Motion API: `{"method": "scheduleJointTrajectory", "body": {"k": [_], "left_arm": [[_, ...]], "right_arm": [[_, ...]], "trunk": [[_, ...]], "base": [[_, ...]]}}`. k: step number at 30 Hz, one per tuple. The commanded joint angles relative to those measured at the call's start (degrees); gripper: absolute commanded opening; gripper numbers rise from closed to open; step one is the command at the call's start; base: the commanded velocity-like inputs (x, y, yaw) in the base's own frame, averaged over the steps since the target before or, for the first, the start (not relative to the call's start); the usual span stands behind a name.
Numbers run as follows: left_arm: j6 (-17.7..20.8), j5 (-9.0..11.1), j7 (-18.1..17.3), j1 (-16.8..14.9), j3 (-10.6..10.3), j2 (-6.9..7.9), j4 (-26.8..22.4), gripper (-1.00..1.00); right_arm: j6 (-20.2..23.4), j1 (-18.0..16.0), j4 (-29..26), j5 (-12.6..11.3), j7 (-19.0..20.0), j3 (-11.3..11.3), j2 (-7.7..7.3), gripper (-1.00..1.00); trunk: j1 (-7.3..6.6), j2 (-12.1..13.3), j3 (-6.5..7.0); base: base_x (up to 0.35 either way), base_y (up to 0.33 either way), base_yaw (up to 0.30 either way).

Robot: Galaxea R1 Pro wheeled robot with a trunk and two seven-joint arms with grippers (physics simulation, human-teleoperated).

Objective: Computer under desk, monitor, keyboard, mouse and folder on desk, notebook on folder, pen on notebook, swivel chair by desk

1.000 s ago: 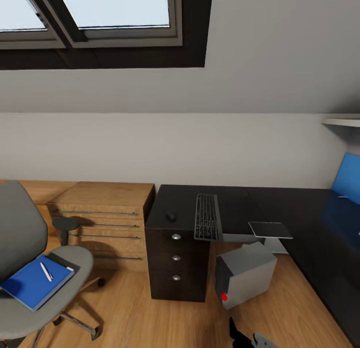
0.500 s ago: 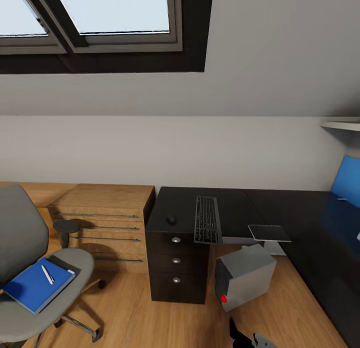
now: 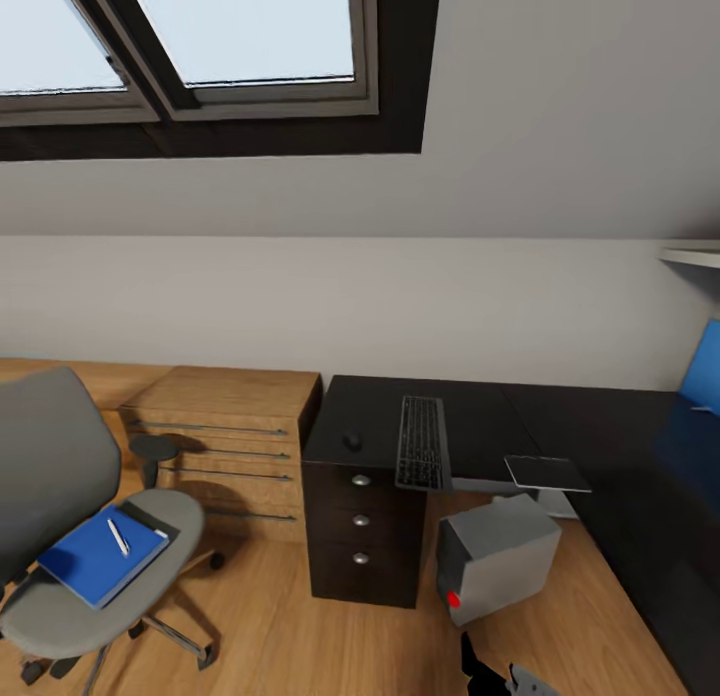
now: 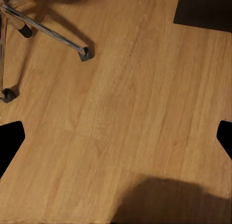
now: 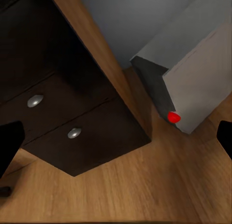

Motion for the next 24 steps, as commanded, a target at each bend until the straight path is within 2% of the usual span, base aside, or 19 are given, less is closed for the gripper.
{"method": "scheduleJointTrajectory", "body": {"k": [1,7,18,19,21,24], "left_arm": [[0.3,0.6,0.4,0.0,-0.2,0.05,-0.2,1.00],[0.2,0.7,0.4,0.0,-0.1,0.08,-0.2,1.00],[0.3,0.8,0.0,0.0,0.5,0.13,1.1,1.00],[0.5,0.8,0.0,0.0,2.2,0.07,-1.9,1.00],[0.7,0.8,-0.1,-0.1,2.3,-0.05,-4.0,1.00],[1.6,0.9,-0.1,-0.1,2.4,-0.40,-9.6,1.00]], "right_arm": [[-0.2,0.0,0.0,-0.2,0.6,-0.5,0.01,1.00],[-0.9,0.0,0.0,-0.2,0.6,-0.5,0.01,1.00],[-1.6,0.0,0.0,-0.2,0.6,-0.4,-0.01,1.00],[-3.5,0.0,0.0,-0.2,0.6,-0.4,-0.32,1.00],[-3.9,0.0,-0.1,-0.2,0.6,-0.5,-0.41,1.00],[-4.4,-0.1,-3.0,-0.2,0.5,-0.6,-0.94,1.00]], "trunk": [[-0.24,0.4,0.13],[-1.56,2.8,1.21],[-3.98,7.2,3.18],[-4.20,7.6,3.36],[-4.64,8.4,3.72],[-5.30,9.6,4.26]], "base": [[-0.188,-0.159,0.158],[-0.102,-0.086,0.078],[-0.009,-0.008,0.007],[0.000,0.000,0.000],[0.000,0.000,0.000],[0.000,0.000,0.000]]}}
